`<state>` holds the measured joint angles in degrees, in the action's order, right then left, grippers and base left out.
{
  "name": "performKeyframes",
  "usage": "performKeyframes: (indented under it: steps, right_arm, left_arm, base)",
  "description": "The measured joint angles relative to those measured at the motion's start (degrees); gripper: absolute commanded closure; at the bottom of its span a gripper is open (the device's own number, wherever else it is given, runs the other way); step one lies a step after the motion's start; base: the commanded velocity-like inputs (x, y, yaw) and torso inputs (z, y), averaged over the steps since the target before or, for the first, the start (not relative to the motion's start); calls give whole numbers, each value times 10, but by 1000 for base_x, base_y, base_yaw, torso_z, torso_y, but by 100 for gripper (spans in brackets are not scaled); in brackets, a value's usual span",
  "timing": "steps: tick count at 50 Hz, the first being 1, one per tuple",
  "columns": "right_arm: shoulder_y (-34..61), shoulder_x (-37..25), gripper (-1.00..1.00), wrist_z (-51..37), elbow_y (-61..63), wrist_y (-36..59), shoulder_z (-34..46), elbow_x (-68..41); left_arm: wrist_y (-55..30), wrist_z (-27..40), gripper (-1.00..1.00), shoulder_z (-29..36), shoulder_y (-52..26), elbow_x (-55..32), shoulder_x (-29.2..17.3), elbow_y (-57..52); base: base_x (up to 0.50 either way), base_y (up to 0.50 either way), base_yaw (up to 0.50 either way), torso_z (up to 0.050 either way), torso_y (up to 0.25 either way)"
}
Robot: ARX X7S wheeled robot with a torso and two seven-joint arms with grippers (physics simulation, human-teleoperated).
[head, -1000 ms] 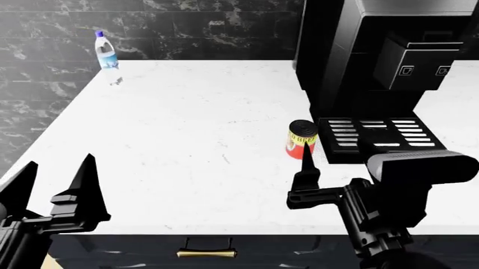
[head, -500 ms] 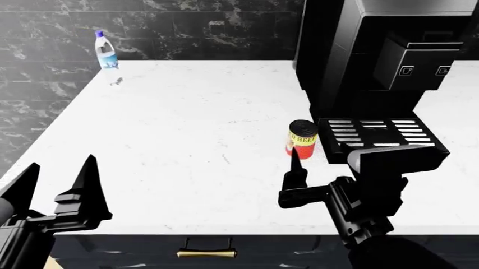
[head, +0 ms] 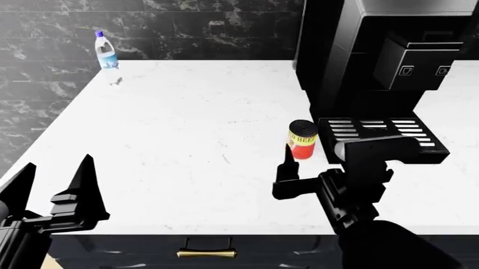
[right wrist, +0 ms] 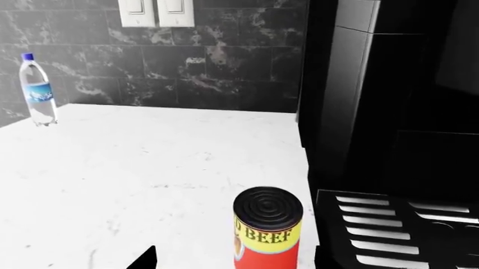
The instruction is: Pick the cans from the counter and place them in their designated side in the cabinet.
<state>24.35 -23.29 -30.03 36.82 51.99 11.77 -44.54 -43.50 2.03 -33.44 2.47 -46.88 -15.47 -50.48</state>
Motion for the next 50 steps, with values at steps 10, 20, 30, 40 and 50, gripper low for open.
performKeyframes:
  steps: [10, 20, 30, 40, 50]
  right_arm:
    - [15, 4, -100, 4, -25, -6, 11, 11]
    - [26, 9, -100, 8, -46, -11, 22, 20]
    - [32, 12, -100, 12, -66, -18, 30, 27]
    - [37, 15, -100, 13, -86, -23, 35, 33]
    - [43, 19, -100, 11, -105, -26, 37, 37]
  left_arm:
    - [4, 3, -100, 1, 1, -2, -2, 3]
    - [8, 6, -100, -1, 4, -6, -3, 4]
    - [14, 6, -100, 2, 4, -3, -4, 11]
    - [20, 7, -100, 4, 5, -1, -6, 16]
    - [18, 13, -100, -4, 11, -14, -9, 9]
  base:
    - [0, 0, 0, 0, 0]
    - [0, 0, 0, 0, 0]
    - [0, 0, 0, 0, 0]
    - [0, 0, 0, 0, 0]
    - [0, 0, 0, 0, 0]
